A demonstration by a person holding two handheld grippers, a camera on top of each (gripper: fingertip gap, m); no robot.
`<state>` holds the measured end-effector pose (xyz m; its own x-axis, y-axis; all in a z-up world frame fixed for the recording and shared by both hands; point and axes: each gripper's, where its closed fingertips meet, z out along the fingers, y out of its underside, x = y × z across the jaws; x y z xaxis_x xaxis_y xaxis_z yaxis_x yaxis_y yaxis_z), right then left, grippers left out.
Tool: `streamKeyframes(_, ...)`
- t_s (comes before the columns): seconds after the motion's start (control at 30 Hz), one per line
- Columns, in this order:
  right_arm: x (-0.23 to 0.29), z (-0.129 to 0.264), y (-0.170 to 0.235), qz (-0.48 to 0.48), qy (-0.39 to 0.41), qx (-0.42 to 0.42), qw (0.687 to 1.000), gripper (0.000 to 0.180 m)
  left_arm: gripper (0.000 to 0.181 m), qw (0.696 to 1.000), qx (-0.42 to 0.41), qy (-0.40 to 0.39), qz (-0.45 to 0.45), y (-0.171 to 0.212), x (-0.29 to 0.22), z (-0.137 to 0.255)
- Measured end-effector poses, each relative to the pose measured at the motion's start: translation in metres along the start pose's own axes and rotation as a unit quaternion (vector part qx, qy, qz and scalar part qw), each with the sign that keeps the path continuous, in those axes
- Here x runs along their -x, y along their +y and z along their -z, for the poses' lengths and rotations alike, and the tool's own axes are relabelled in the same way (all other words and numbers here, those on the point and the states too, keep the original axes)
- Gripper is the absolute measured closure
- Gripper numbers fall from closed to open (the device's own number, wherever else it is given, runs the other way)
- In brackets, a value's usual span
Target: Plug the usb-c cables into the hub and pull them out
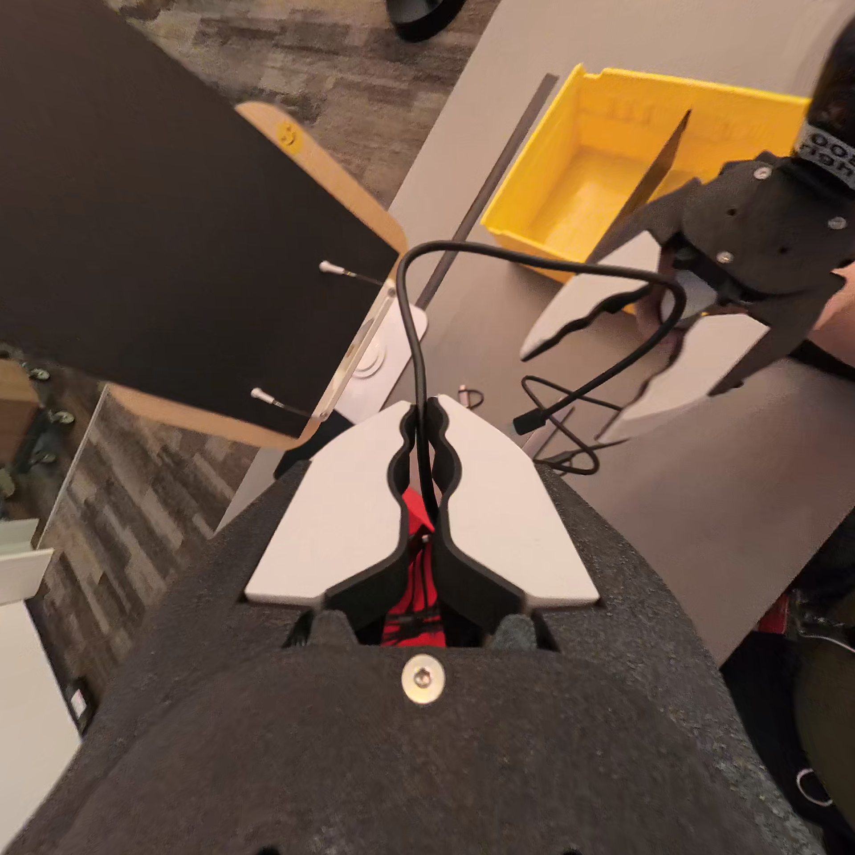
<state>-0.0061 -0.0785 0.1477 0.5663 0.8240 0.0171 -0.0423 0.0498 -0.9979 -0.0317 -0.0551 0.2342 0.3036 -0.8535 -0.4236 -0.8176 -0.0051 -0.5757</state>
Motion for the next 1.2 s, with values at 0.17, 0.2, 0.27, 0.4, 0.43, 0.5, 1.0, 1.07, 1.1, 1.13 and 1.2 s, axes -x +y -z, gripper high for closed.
streamKeyframes(0.17, -0.024, 0.026, 0.012, -0.020, 0.014, 0.072, 0.997, 0.175, 0.176, 0.999, -0.038, 0.037, 0.011, -0.011, -0.014, -0.037)
streamKeyframes(0.2, -0.034, 0.031, 0.017, -0.004, 0.041, 0.098, 0.994, 0.175, 0.176, 0.997, -0.040, 0.053, 0.025, -0.007, -0.016, -0.049)
streamKeyframes(0.27, -0.058, 0.043, 0.024, 0.042, 0.118, 0.136, 0.983, 0.175, 0.176, 0.994, -0.048, 0.081, 0.061, 0.002, -0.021, -0.077)
streamKeyframes(0.4, -0.078, 0.047, 0.038, 0.065, 0.167, 0.173, 0.968, 0.175, 0.176, 0.974, -0.073, 0.162, 0.141, 0.023, -0.038, -0.128)
streamKeyframes(0.43, -0.078, 0.044, 0.045, 0.055, 0.160, 0.181, 0.969, 0.175, 0.176, 0.968, -0.079, 0.181, 0.157, 0.029, -0.042, -0.137)
streamKeyframes(0.5, -0.075, 0.033, 0.064, 0.017, 0.127, 0.205, 0.970, 0.175, 0.161, 0.958, -0.073, 0.210, 0.183, 0.045, -0.048, -0.151)
streamKeyframes(1.0, -0.015, -0.015, 0.067, -0.215, -0.186, 0.056, 0.957, 0.175, 0.137, 0.884, -0.241, 0.330, 0.229, 0.121, -0.091, -0.108)
streamKeyframes(1.07, -0.009, -0.017, 0.063, -0.192, -0.195, 0.039, 0.961, 0.175, 0.137, 0.857, -0.280, 0.350, 0.255, 0.118, -0.100, -0.102)
streamKeyframes(1.1, -0.006, -0.017, 0.062, -0.179, -0.201, 0.033, 0.963, 0.175, 0.137, 0.843, -0.302, 0.355, 0.268, 0.117, -0.102, -0.099)
streamKeyframes(1.13, -0.003, -0.018, 0.061, -0.167, -0.206, 0.027, 0.964, 0.175, 0.137, 0.832, -0.325, 0.355, 0.276, 0.116, -0.103, -0.097)
streamKeyframes(1.2, 0.007, -0.017, 0.060, -0.141, -0.233, 0.014, 0.962, 0.176, 0.142, 0.829, -0.358, 0.335, 0.268, 0.117, -0.108, -0.095)
